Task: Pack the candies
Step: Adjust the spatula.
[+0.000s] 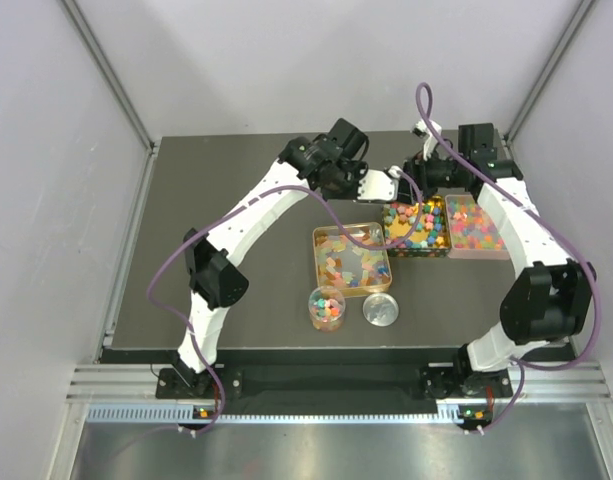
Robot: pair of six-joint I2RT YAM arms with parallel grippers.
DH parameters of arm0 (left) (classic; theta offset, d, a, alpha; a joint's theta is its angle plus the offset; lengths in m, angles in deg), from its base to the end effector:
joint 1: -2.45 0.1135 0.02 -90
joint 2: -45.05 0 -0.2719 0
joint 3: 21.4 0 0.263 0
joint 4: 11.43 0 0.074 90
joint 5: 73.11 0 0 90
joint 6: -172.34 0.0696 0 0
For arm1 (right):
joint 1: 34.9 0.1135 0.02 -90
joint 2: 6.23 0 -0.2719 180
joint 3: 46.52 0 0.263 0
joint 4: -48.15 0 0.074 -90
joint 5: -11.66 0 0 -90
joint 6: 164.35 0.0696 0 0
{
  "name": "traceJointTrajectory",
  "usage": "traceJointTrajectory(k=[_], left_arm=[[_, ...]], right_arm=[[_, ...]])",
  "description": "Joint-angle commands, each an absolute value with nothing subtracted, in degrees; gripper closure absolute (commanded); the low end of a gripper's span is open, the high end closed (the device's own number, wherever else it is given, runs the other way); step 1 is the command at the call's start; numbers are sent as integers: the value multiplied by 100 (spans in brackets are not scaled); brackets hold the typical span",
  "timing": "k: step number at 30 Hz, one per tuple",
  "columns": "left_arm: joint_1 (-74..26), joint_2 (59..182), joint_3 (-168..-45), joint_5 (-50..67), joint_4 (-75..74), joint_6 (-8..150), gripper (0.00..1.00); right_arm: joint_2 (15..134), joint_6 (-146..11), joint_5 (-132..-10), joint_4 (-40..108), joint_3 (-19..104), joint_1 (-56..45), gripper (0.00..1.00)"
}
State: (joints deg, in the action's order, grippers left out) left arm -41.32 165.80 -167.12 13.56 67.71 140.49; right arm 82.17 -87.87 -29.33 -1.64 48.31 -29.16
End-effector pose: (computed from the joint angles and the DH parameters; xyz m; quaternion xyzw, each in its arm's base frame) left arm 0.3449 -0.3360 0.3419 0.7444 0.5921 0.0111 0.3085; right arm 0.3537 0.0884 0.3326 -0.3017 0.7963 0.3556 0.3852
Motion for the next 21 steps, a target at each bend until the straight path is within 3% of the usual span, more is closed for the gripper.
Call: traceJointTrajectory(k=[1,21], left_arm=[[-4167,16134,-16757,1144,6478,13938,100],[-4106,15649,-16722,766,5704,13806,100]], right_arm=[[8403,-8955,-3386,7,5025,-2813,33],[8834,-9220,-3695,-11,5043,-2470,30]])
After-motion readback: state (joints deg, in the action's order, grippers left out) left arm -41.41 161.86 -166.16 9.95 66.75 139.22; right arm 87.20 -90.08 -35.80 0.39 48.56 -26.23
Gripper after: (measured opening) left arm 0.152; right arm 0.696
